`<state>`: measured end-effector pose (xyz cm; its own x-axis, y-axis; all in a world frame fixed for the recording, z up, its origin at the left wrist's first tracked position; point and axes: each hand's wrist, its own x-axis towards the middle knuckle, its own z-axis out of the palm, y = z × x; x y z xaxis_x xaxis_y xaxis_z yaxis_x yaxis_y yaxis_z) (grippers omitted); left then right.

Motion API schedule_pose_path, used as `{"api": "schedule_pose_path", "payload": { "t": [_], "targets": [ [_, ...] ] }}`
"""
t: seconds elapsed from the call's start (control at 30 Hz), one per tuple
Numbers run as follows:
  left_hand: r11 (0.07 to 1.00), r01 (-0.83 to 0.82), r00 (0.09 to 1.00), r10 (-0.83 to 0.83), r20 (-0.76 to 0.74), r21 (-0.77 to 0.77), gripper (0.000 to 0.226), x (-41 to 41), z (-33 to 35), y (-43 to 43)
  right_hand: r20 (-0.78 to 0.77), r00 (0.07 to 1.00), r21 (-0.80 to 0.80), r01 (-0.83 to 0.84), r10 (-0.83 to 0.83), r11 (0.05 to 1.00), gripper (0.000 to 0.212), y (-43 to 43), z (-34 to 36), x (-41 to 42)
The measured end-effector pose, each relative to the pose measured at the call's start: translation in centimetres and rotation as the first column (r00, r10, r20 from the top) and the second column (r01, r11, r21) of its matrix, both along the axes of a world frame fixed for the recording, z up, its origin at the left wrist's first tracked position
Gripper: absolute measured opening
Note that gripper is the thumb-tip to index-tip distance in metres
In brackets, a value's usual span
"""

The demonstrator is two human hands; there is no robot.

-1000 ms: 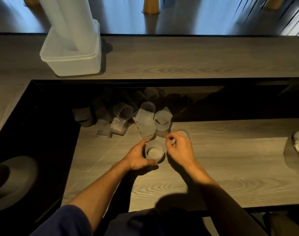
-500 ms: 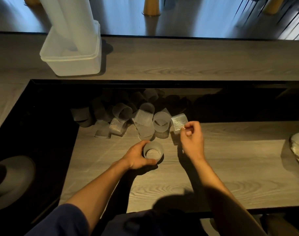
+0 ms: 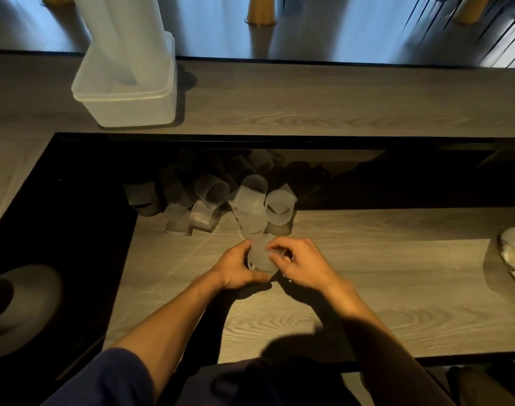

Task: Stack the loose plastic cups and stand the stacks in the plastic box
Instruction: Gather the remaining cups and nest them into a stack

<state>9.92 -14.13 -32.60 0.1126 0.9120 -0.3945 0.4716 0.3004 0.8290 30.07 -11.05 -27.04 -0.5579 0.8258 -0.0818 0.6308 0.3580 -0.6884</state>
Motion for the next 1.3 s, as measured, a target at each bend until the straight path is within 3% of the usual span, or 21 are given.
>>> {"api": "schedule_pose_path", "payload": {
  "t": [0.13,0.23,0.33,0.4,0.5,0.57,0.73,0.83,1.13,1.3],
  "targets": [
    [1.000,0.023,1.000,-0.023,-0.004,0.011,0.088,0.2,0.2,0.0,0.213,0.966,0.099,-0.171,0.147,0.980,0.027,0.1,-0.1,-1.0],
    [1.000,0.022,1.000,-0.022,-0.002,0.010,0.091,0.2,0.3,0.0,0.312,0.926,0.004,-0.223,0.211,0.975,0.029,0.3,-0.4,-1.3],
    [1.000,0.014,1.000,-0.013,-0.003,0.016,0.089,0.1,0.3,-0.1,0.179,0.965,-0.112,-0.173,0.191,0.978,0.030,1.1,-0.4,-0.9],
    [1.000,-0.004,1.000,0.004,-0.010,0.005,0.088,0.0,0.4,-0.1,0.021,0.999,-0.147,-0.035,0.039,0.989,0.024,1.9,0.1,-0.6],
    [1.000,0.007,1.000,-0.007,-0.004,0.005,0.101,0.0,0.6,-0.1,-0.146,0.939,-0.016,0.312,-0.311,0.950,0.016,3.5,0.7,-0.3],
    [1.000,0.023,1.000,-0.023,0.002,0.005,0.108,-0.1,0.7,-0.2,-0.167,0.888,0.044,0.441,-0.428,0.897,0.025,4.8,1.1,-0.3],
    [0.999,0.027,0.999,-0.026,-0.028,0.027,0.105,0.0,0.7,-0.1,0.054,0.952,0.004,0.301,-0.301,0.954,0.060,7.9,1.9,-0.8],
    [0.999,0.028,0.999,-0.027,-0.040,0.033,0.101,0.0,0.7,0.0,0.124,0.960,-0.007,0.255,-0.253,0.967,0.063,9.1,1.8,-1.3],
    [0.999,0.030,0.998,-0.028,-0.049,0.041,0.091,-0.3,0.7,0.6,-0.033,0.946,-0.161,0.313,-0.322,0.936,0.050,10.0,0.4,-1.4],
    [0.999,0.019,0.999,-0.018,-0.043,0.033,0.087,-0.1,0.6,0.8,-0.223,0.860,-0.360,0.365,-0.459,0.859,0.043,9.0,0.7,0.1]
  ]
}}
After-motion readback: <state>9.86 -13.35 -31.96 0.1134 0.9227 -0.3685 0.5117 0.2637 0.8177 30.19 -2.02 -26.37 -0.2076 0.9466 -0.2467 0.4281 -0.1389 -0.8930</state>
